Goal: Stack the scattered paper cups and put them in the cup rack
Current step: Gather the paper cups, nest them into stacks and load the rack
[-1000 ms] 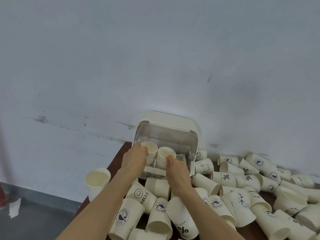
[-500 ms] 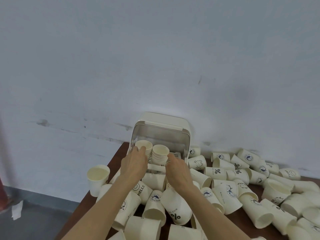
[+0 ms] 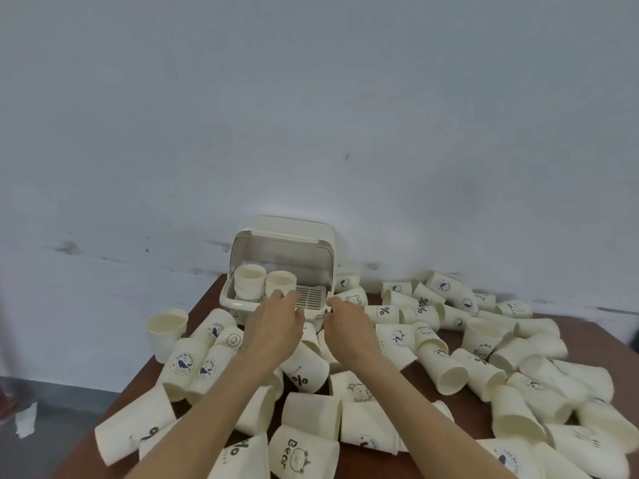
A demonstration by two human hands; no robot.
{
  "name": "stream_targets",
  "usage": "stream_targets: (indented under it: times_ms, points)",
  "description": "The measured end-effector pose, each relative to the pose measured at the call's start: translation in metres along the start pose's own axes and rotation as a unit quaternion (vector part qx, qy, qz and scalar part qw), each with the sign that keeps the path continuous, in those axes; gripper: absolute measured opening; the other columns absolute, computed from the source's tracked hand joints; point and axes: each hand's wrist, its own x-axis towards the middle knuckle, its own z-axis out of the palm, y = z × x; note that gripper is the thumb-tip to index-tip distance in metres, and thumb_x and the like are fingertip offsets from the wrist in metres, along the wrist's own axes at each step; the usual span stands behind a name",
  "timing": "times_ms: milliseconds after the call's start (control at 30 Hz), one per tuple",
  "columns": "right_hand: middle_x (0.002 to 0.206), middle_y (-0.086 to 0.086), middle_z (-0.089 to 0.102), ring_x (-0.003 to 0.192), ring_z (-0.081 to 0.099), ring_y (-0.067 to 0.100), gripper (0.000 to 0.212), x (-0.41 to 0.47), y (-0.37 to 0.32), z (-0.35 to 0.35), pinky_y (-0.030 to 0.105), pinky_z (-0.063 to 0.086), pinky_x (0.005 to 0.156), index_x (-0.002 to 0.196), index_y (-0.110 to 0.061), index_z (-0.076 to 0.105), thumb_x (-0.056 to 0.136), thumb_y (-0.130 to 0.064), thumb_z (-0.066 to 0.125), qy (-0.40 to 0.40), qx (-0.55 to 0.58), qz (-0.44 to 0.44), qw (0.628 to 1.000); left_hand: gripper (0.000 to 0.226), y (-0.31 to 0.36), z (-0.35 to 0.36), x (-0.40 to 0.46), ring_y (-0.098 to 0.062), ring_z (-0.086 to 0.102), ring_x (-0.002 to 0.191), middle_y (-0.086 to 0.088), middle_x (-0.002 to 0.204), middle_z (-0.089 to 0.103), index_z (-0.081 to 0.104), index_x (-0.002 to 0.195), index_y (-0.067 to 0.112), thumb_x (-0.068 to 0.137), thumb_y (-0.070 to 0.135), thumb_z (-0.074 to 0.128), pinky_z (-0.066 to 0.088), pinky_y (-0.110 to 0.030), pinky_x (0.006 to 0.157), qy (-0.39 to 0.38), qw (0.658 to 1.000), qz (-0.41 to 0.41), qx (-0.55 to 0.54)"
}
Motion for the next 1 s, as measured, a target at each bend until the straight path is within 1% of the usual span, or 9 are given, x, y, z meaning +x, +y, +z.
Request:
stream_targets:
  times_ms: [67, 133, 267, 433, 600, 733, 833, 933, 1000]
  points:
    - [0.115, 0.009, 0.063, 0.108, 0.056, 0.028, 0.032, -0.014, 0.009, -0.01, 0.042, 0.047, 0.089, 0.122, -0.012, 0.055, 0.094, -0.013, 0.038, -0.003, -0.002, 0.008, 1.0, 0.03, 0.014, -0.001, -0.011, -0.023, 0.06, 0.098, -0.002, 0.114, 0.057, 0.054, 0.122, 0.019, 0.1, 0.032, 0.039, 0.047, -0.035, 0.072, -0.003, 1.0, 0.007, -0.006]
    - [0.117, 0.009, 0.062, 0.11, 0.056, 0.029, 0.034, -0.028, 0.017, -0.021, 0.041, 0.047, 0.09, 0.124, -0.011, 0.054, 0.093, -0.011, 0.039, -0.007, 0.012, 0.024, 1.0, 0.029, 0.025, -0.002, -0.021, -0.023, 0.06, 0.097, -0.001, 0.112, 0.057, 0.056, 0.12, 0.019, 0.099, 0.032, 0.04, 0.049, -0.038, 0.074, -0.004, 1.0, 0.013, -0.012]
    - [0.106, 0.011, 0.064, 0.098, 0.058, 0.028, 0.03, -0.053, 0.031, -0.039, 0.038, 0.047, 0.08, 0.117, -0.008, 0.056, 0.092, -0.008, 0.04, -0.007, 0.001, 0.029, 1.0, 0.027, 0.043, -0.006, -0.038, -0.024, 0.059, 0.098, -0.001, 0.11, 0.058, 0.057, 0.118, 0.02, 0.098, 0.03, 0.042, 0.046, -0.037, 0.073, -0.003, 0.999, 0.02, -0.028]
    - [0.101, 0.009, 0.064, 0.092, 0.059, 0.024, 0.03, -0.073, 0.043, -0.052, 0.039, 0.05, 0.079, 0.114, -0.008, 0.057, 0.091, -0.007, 0.039, -0.006, -0.008, 0.031, 0.999, 0.028, 0.059, -0.014, -0.059, -0.024, 0.058, 0.098, 0.001, 0.109, 0.059, 0.057, 0.119, 0.021, 0.098, 0.029, 0.042, 0.047, -0.037, 0.076, -0.003, 0.999, 0.021, -0.045]
    - [0.11, 0.007, 0.065, 0.105, 0.057, 0.024, 0.035, -0.084, 0.048, -0.058, 0.037, 0.047, 0.085, 0.125, -0.013, 0.055, 0.093, -0.014, 0.039, 0.01, 0.003, 0.019, 1.0, 0.032, 0.067, -0.02, -0.073, -0.025, 0.055, 0.104, -0.002, 0.113, 0.059, 0.054, 0.125, 0.021, 0.098, 0.029, 0.04, 0.047, -0.039, 0.079, -0.027, 0.999, 0.027, -0.035]
    - [0.104, 0.006, 0.066, 0.102, 0.059, 0.024, 0.034, -0.088, 0.048, -0.058, 0.039, 0.048, 0.083, 0.122, -0.015, 0.057, 0.092, -0.014, 0.04, 0.016, 0.013, 0.02, 1.0, 0.034, 0.067, -0.018, -0.082, -0.025, 0.053, 0.109, 0.001, 0.118, 0.06, 0.052, 0.129, 0.023, 0.097, 0.028, 0.041, 0.048, -0.04, 0.083, -0.047, 0.998, 0.025, -0.039]
    - [0.099, 0.004, 0.066, 0.097, 0.059, 0.023, 0.034, -0.09, 0.05, -0.056, 0.04, 0.049, 0.081, 0.121, -0.017, 0.057, 0.091, -0.014, 0.04, 0.015, 0.022, 0.021, 0.999, 0.035, 0.067, -0.017, -0.083, -0.021, 0.053, 0.112, 0.003, 0.125, 0.058, 0.052, 0.131, 0.022, 0.098, 0.027, 0.041, 0.047, -0.037, 0.086, -0.047, 0.997, 0.036, -0.044]
    - [0.105, 0.005, 0.066, 0.1, 0.059, 0.022, 0.037, -0.089, 0.055, -0.057, 0.038, 0.049, 0.084, 0.124, -0.018, 0.057, 0.091, -0.012, 0.04, 0.02, 0.024, 0.025, 0.999, 0.035, 0.072, -0.015, -0.079, -0.019, 0.054, 0.11, 0.003, 0.123, 0.057, 0.052, 0.131, 0.022, 0.098, 0.027, 0.041, 0.044, -0.034, 0.083, -0.041, 0.997, 0.047, -0.04]
    - [0.11, 0.005, 0.066, 0.104, 0.058, 0.022, 0.04, -0.087, 0.061, -0.058, 0.036, 0.048, 0.085, 0.127, -0.017, 0.056, 0.091, -0.012, 0.04, 0.019, 0.022, 0.033, 0.999, 0.034, 0.077, -0.011, -0.076, -0.02, 0.055, 0.108, 0.003, 0.12, 0.057, 0.052, 0.13, 0.023, 0.098, 0.027, 0.041, 0.046, -0.034, 0.082, -0.037, 0.997, 0.056, -0.043]
